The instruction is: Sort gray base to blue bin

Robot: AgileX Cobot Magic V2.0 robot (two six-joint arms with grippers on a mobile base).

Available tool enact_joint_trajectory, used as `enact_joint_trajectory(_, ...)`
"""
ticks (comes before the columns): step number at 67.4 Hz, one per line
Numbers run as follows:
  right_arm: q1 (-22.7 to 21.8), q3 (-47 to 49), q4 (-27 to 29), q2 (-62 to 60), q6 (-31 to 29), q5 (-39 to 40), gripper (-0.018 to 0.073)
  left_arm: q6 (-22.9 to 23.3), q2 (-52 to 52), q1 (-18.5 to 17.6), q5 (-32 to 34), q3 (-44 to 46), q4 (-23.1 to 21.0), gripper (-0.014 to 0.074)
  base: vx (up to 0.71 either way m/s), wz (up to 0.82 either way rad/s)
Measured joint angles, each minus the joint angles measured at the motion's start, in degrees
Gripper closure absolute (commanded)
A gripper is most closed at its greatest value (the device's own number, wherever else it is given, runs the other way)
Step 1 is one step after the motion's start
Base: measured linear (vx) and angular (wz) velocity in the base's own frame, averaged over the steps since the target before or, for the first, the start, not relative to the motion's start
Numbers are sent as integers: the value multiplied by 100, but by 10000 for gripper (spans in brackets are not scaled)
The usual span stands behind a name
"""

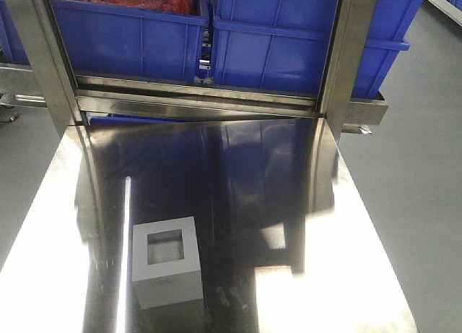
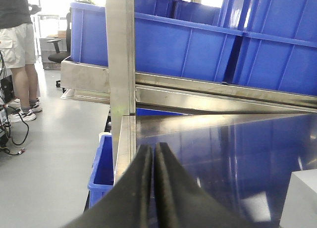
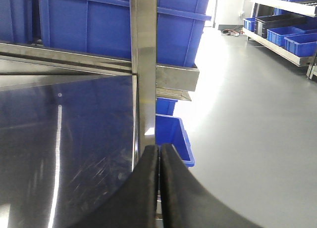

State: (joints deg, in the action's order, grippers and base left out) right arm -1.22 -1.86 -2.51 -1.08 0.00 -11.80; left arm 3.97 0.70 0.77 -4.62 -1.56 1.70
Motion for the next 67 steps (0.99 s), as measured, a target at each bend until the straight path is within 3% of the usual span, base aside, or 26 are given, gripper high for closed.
enact_joint_trajectory(67,0,0,0,0,-30,0,564,0,0,0,0,0,0,603,0,0)
